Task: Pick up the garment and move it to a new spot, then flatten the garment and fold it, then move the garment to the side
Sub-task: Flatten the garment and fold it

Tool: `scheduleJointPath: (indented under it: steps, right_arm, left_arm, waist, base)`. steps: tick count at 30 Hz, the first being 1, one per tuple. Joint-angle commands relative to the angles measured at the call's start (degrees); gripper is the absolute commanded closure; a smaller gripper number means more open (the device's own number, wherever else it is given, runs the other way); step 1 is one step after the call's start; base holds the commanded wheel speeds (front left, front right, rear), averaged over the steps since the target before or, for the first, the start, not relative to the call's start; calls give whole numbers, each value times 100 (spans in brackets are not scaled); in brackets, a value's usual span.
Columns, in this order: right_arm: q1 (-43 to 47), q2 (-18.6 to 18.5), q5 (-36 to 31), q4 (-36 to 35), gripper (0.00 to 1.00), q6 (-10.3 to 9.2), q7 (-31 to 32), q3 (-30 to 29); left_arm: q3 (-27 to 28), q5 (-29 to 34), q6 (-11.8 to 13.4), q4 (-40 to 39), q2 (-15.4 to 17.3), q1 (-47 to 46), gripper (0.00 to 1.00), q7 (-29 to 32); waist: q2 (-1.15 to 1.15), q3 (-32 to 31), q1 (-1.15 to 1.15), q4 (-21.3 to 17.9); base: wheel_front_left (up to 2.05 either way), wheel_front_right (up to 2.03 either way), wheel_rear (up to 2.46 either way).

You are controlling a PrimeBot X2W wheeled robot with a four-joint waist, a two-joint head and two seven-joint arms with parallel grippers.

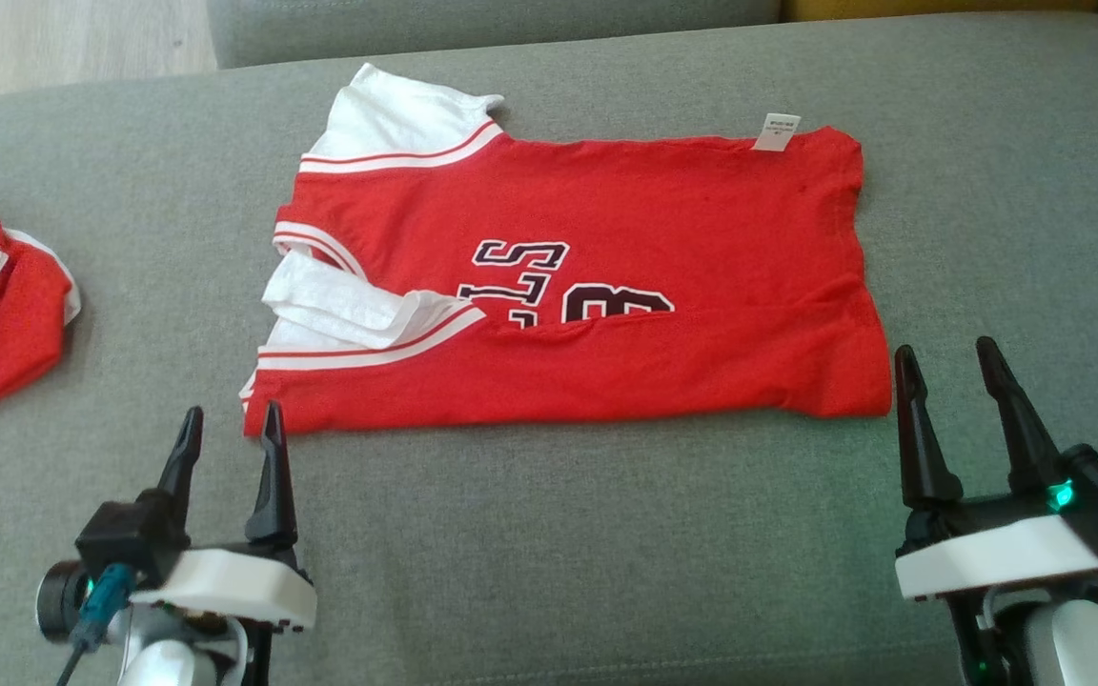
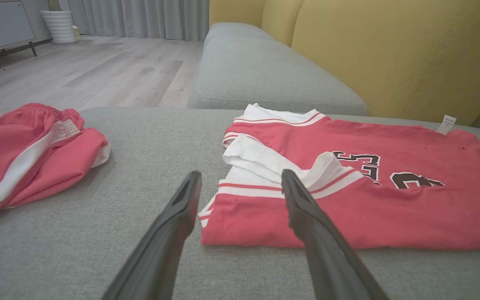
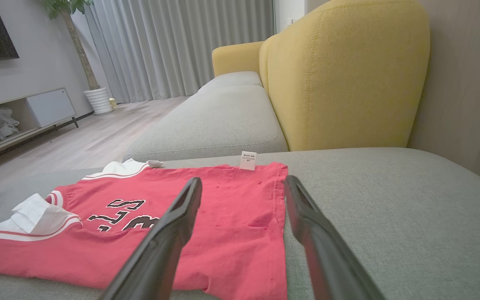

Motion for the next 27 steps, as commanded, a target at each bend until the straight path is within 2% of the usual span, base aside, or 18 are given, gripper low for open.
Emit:
scheduleJointPath:
  steps: [1, 7, 14, 24, 25, 26, 27]
  right_arm:
    - [-36, -35, -31, -220, 0, 43, 18, 107]
    - [-142, -33, -34, 60, 0, 43, 142, 8]
    - [-821, -129, -42, 1054, 0, 43, 349, -161]
    - [-1469, -62, 103, 2362, 0, 43, 818, 72]
    - [-1485, -47, 161, 2423, 0, 43, 873, 110]
    - [-1492, -31, 235, 2488, 0, 43, 958, 143]
    - [-1501, -22, 293, 2527, 0, 43, 1017, 169]
  left_arm:
    - [210, -41, -11, -141, 58, -182, 0, -69]
    - [188, -264, -116, 76, 12, -322, 0, 153]
    - [201, -648, -426, 946, 38, -1092, 0, 646]
    - [243, -1068, -758, 2242, 48, -1850, 0, 1010]
    - [251, -1151, -809, 2334, 23, -1882, 11, 1047]
    - [249, -1201, -850, 2404, 14, -1911, 52, 1057]
    - [243, -1259, -896, 2466, 2, -1932, 83, 1072]
  waist:
    - [0, 4, 0, 0]
    - [0, 92, 0, 32]
    - [0, 418, 0, 77]
    - [0, 690, 0, 76]
    - [0, 698, 0, 77]
    - [0, 704, 0, 73]
    - [0, 711, 0, 72]
  base:
    - [0, 0, 0]
    - [0, 0, 0]
    - [0, 0, 0]
    - [0, 0, 0]
    - [0, 0, 0]
    - [0, 0, 0]
    - [0, 0, 0]
